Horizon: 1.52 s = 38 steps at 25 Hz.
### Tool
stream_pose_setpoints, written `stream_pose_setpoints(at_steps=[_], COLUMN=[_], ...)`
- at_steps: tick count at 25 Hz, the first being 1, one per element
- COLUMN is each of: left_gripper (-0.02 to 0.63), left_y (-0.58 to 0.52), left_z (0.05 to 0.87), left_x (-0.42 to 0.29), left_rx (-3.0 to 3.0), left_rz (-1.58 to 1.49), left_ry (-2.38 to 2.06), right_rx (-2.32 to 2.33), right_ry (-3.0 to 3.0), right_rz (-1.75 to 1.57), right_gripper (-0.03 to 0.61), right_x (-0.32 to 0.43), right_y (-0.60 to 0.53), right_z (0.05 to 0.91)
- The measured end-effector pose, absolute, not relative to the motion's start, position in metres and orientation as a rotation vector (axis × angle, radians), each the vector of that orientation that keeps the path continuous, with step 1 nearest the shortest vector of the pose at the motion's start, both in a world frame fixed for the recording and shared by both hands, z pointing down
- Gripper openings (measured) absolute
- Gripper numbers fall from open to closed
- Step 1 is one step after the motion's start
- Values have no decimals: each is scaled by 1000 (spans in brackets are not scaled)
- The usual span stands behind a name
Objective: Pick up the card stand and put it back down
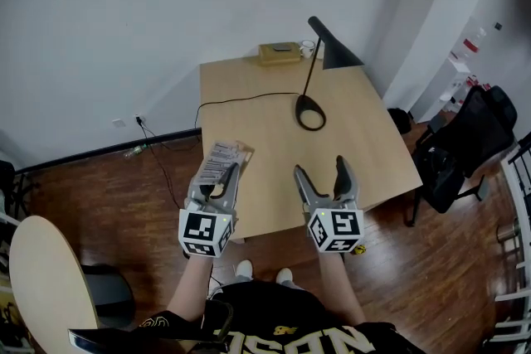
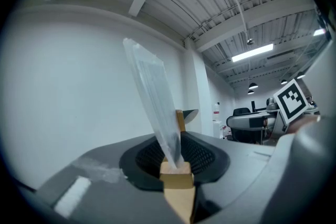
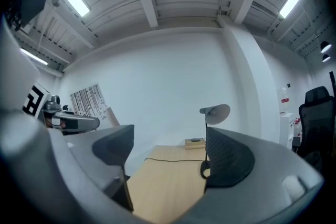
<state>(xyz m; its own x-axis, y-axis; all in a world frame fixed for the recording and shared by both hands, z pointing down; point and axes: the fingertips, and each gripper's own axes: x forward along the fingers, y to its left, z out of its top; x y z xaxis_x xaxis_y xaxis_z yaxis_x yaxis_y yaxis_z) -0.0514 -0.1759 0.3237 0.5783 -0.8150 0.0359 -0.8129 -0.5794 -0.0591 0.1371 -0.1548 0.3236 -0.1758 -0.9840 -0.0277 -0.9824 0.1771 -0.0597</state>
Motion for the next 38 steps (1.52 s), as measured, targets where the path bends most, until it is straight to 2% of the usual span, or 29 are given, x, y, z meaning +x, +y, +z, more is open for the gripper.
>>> stream_pose_setpoints(at_steps=[14, 18, 38], left_gripper=[98, 98, 98], left_y=[-168, -167, -241], left_z=[363, 379, 476], left_x=[-123, -139, -210], left_rx=[-2781, -2794, -2832], left_rz=[-181, -219, -449], left_ry=[1571, 1593, 1582], right_rx=[-1727, -1663, -1655], right_ry=[2620, 2674, 2775], right_rz=[-95, -136, -332], right_gripper=[432, 392, 391], right_x=[40, 20, -20], right_y=[-178, -181, -224], right_z=[347, 360, 447])
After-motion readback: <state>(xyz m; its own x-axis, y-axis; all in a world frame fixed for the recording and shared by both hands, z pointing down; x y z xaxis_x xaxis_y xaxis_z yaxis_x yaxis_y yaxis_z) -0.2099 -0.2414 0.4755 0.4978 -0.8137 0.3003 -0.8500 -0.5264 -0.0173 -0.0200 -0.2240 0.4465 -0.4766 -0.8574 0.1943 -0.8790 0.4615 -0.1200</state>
